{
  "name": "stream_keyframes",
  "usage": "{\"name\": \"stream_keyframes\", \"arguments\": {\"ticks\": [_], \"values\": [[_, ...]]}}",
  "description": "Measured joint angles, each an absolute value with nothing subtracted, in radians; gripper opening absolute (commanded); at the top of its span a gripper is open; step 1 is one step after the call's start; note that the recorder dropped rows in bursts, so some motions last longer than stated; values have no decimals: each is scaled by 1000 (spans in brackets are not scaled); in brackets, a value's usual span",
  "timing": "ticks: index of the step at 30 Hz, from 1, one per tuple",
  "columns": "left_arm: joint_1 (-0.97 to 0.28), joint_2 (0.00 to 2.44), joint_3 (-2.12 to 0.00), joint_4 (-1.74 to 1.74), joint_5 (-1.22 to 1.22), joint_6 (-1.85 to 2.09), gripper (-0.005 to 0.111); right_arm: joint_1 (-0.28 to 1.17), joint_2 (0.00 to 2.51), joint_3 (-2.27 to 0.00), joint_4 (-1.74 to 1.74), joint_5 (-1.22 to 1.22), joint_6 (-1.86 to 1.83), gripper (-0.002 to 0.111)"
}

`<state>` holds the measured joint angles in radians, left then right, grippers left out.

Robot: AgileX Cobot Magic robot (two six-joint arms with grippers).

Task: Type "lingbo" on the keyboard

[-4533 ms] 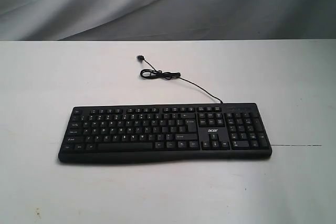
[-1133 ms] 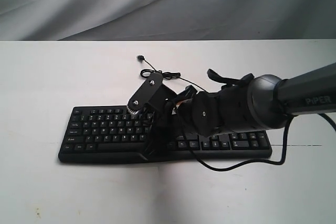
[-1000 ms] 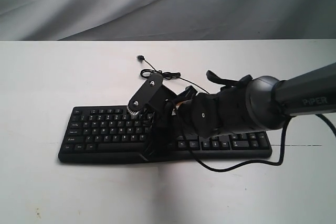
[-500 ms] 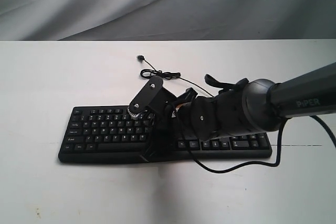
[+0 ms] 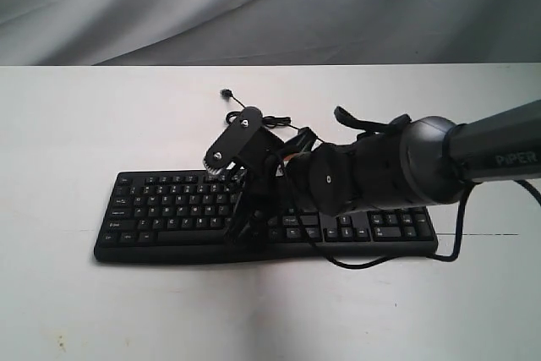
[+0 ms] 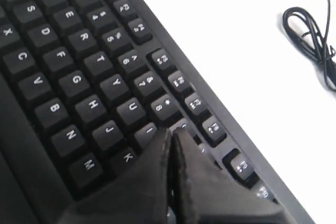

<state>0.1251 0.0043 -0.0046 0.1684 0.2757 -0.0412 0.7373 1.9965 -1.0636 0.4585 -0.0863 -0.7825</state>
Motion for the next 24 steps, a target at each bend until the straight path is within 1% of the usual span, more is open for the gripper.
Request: {"name": "stream_keyframes", "arguments": {"ticks": [7,24], "values": [[125,4,-5,168,276,-41,0,737,2052,-1173,444,-57,-783,0],[125,4,-5,168,276,-41,0,737,2098,-1178,432,-33,-783,0]]}}
